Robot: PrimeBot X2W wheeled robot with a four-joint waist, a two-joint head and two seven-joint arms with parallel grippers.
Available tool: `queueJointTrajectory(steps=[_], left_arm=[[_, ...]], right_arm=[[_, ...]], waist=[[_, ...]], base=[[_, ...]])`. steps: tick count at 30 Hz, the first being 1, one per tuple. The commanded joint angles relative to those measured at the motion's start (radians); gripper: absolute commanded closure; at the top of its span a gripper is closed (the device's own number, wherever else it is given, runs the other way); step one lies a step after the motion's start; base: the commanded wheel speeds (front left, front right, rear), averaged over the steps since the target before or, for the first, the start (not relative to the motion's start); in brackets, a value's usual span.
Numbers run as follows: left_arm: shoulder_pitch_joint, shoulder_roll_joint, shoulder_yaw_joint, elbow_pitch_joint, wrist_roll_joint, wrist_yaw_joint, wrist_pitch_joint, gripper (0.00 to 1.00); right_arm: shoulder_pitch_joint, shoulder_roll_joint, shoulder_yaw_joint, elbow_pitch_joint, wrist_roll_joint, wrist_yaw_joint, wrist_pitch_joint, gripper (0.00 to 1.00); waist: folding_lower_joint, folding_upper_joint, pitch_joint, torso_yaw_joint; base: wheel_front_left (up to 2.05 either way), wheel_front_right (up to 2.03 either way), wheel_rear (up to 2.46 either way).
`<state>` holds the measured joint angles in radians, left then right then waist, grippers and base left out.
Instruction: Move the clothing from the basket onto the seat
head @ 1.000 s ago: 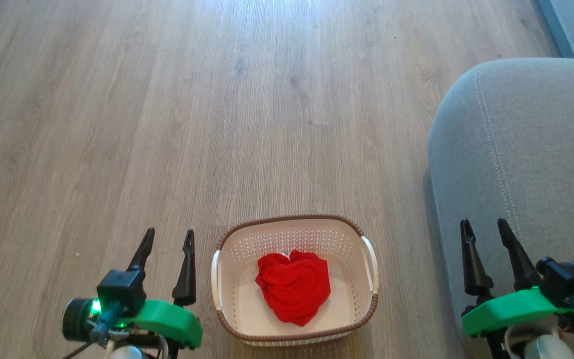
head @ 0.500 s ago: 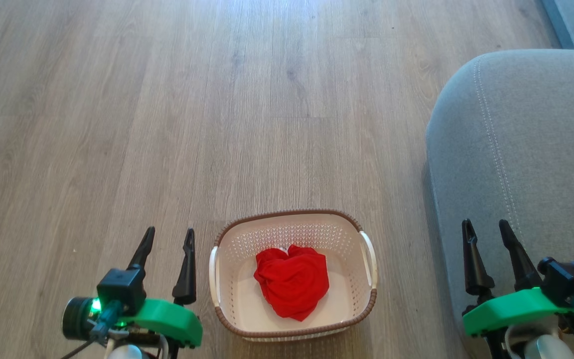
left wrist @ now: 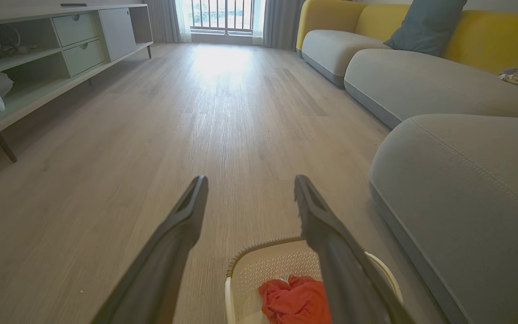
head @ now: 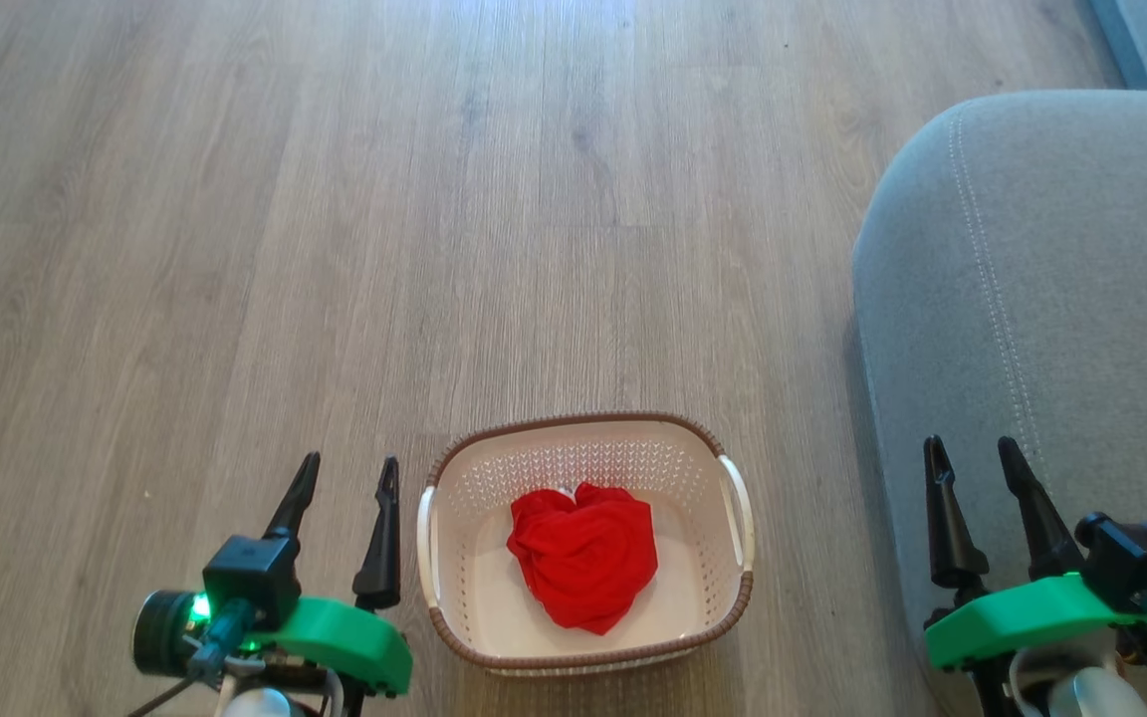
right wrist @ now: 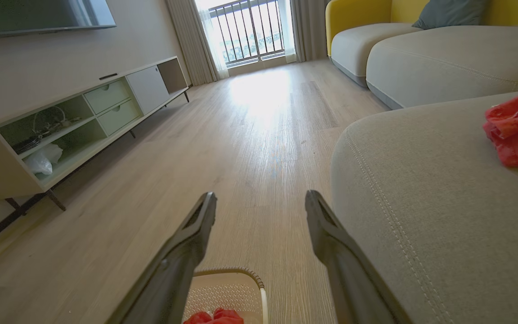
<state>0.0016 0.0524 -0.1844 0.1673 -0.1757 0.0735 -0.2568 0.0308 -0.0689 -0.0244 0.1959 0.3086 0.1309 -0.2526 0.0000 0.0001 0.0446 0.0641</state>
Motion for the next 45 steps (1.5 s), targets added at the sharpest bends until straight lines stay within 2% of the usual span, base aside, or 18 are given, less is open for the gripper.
queueJointTrajectory(steps=[1, 8, 15, 25, 36, 45], left_arm=[[-0.047, -0.002, 0.030, -0.035, 0.003, -0.003, -0.005, 0.00], [-0.071, -0.002, 0.018, -0.013, 0.005, -0.025, -0.005, 0.00], [-0.120, -0.002, -0.010, 0.046, 0.029, -0.067, -0.005, 0.00], [-0.286, 0.016, -0.066, 0.222, 0.149, -0.157, -0.005, 0.00], [-0.482, 0.072, -0.143, 0.406, 0.199, -0.184, -0.005, 0.00], [-0.671, 0.118, -0.193, 0.605, 0.231, -0.190, -0.005, 0.00]], right_arm=[[-0.044, -0.004, 0.022, -0.036, -0.008, 0.000, -0.009, 0.00], [-0.067, -0.002, 0.027, -0.030, -0.031, 0.000, -0.009, 0.00], [-0.095, 0.002, 0.012, -0.031, -0.060, 0.000, -0.009, 0.00], [-0.174, 0.014, 0.009, -0.083, -0.097, 0.000, -0.009, 0.00], [-0.230, 0.018, 0.031, -0.133, -0.062, 0.000, -0.009, 0.00], [-0.255, 0.019, 0.058, -0.161, -0.003, 0.000, -0.009, 0.00]], waist=[[0.0000, -0.0001, 0.006, -0.001], [0.0000, -0.0001, 0.068, -0.020], [0.0000, -0.0001, 0.172, -0.054], [0.0000, -0.0001, 0.431, -0.144], [0.0000, -0.0001, 0.654, -0.240], [0.0000, -0.0001, 0.775, -0.302]], base=[[0.00, 0.00, 0.00], [0.00, 0.00, 0.00], [0.00, 0.00, 0.00], [0.00, 0.00, 0.00], [0.00, 0.00, 0.00], [0.00, 0.00, 0.00]])
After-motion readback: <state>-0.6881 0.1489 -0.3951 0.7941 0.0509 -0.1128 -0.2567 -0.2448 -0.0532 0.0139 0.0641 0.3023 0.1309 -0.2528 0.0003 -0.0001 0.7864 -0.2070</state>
